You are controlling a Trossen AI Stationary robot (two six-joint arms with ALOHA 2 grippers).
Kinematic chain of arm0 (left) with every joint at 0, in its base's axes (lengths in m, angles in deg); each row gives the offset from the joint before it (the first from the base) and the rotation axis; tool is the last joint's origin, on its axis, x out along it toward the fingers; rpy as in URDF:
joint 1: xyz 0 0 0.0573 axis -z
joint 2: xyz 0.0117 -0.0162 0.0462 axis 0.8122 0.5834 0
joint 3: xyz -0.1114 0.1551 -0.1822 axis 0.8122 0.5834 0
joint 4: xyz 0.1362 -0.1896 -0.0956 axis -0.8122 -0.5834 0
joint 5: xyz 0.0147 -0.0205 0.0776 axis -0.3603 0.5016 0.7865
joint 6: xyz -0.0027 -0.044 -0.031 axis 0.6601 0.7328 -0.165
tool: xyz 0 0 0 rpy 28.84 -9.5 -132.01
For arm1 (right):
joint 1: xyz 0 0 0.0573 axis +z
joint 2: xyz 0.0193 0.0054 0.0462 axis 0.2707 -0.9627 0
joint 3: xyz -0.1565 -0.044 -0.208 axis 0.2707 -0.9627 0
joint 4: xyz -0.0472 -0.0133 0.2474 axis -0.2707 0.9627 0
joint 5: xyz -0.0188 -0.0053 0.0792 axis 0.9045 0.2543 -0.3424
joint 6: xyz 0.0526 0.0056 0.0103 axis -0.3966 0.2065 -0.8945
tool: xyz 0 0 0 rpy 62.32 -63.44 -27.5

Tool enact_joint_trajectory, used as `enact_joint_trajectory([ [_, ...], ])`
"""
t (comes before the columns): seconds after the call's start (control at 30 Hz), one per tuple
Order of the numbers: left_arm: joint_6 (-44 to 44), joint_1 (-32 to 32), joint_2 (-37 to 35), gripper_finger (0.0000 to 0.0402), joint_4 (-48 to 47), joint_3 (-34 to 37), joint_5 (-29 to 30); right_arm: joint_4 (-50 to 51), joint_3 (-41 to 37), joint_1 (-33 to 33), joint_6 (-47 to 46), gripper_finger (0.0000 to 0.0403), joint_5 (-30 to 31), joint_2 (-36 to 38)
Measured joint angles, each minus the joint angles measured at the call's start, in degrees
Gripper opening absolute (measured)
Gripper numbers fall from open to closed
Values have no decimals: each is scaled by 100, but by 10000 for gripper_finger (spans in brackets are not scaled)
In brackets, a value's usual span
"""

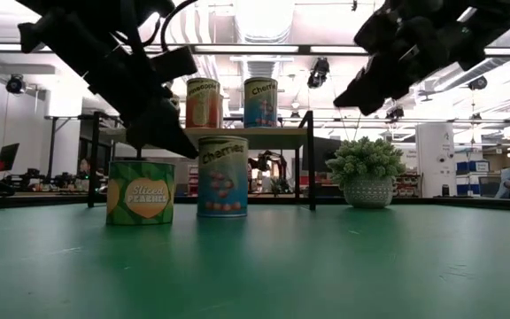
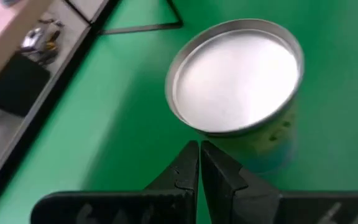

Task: Pick and place cans onto a shelf
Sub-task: Put the canned cherries on the shelf

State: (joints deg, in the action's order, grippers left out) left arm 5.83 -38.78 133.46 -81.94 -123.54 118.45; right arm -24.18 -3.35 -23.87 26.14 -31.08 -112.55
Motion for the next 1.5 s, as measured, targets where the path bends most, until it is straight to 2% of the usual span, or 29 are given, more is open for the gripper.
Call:
enact_joint_trajectory([
  [0.2,-103,0,94,0,282,-44,-304,-6,333,-6,-133,15,87,-762],
  [0.33,-111,0,190,0,353,-44,-318,0,627,5,-136,43,85,-1249],
  [0.43,-147,0,266,0,502,-47,-454,11,867,4,-186,86,86,-1609],
  [0.73,-146,0,356,0,560,-48,-459,2,1431,26,39,250,86,-2473],
  [0.93,-145,0,356,0,625,-48,-457,2,1778,147,149,317,85,-3019],
  [1.07,-144,0,356,0,665,-48,-459,-170,2111,248,167,335,85,-3481],
  [1.23,-144,3,356,0,686,-48,-463,-285,2506,357,152,334,140,-3914],
  [1.5,-142,2,356,0,756,-48,-592,-267,2678,391,161,326,119,-4037],
])
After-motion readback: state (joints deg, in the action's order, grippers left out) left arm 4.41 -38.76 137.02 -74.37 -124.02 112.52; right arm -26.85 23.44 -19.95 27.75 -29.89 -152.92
